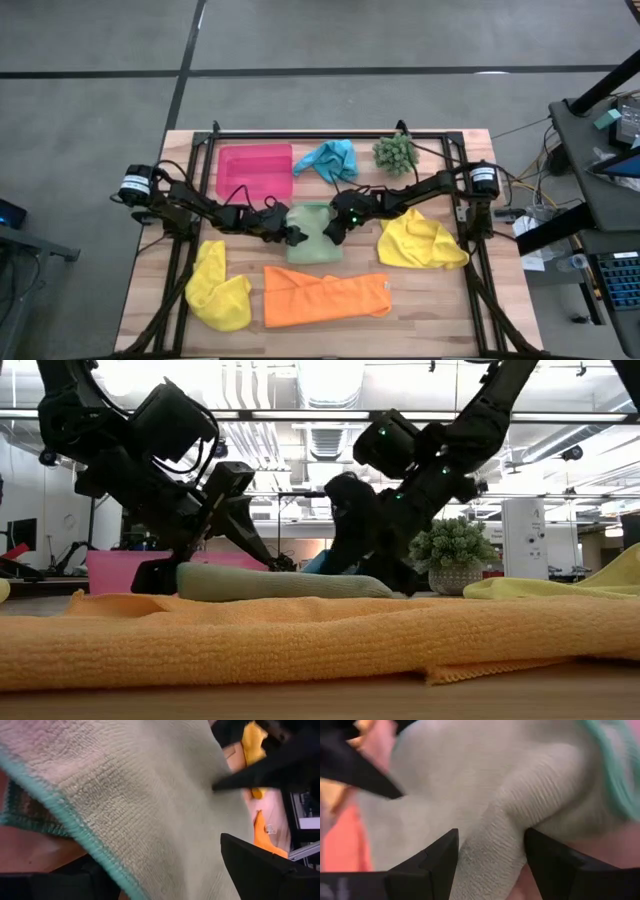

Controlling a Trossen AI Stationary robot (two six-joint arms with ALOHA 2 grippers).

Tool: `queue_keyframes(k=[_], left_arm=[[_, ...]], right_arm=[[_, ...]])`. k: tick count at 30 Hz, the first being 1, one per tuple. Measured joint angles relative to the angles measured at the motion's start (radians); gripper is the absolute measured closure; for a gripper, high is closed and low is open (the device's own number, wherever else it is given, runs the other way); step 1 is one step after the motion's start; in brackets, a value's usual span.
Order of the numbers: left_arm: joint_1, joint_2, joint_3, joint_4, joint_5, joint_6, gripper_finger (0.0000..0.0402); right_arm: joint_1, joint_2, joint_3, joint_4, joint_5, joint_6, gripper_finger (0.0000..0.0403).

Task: Fold microfiber towels
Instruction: Put the green towel into the bin

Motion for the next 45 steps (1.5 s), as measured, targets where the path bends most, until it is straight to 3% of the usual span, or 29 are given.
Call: queue_keyframes(k=[4,9,13,18,20,27,33,40,45], left_arm=[[0.000,0.002,0.000,0.010,-0.001,0.021,0.0133],[0.000,0.002,0.000,0.014,-0.016,0.046,0.0188],[-0.001,0.001,0.001,0.014,-0.020,0.065,0.0249],[-0.002,-0.031,0.001,0.012,-0.026,0.118,0.0350],[-0.003,-0.051,-0.001,0.008,-0.027,0.148,0.0385],[0.004,-0.193,-0.003,-0.097,-0.067,0.231,0.0395],[0.054,-0.382,-0.002,-0.243,-0.075,0.314,0.0399],[0.166,-0.636,-0.002,-0.461,-0.081,0.405,0.0400],[0.286,-0.763,-0.002,-0.565,-0.081,0.491,0.0401]], right_arm=[[0.001,0.003,-0.002,0.077,-0.024,0.003,0.0188],[0.000,0.003,-0.002,0.089,-0.017,-0.002,0.0206],[0.000,0.003,-0.002,0.105,-0.017,-0.004,0.0260],[0.000,0.003,-0.002,0.122,-0.016,-0.015,0.0362],[0.000,0.002,0.000,0.135,-0.016,-0.024,0.0382],[-0.010,-0.013,0.059,0.132,-0.017,-0.075,0.0386],[-0.038,-0.015,0.203,0.060,-0.018,-0.175,0.0387],[-0.098,0.000,0.413,-0.101,-0.010,-0.336,0.0387],[-0.150,0.077,0.548,-0.158,-0.006,-0.397,0.0388]])
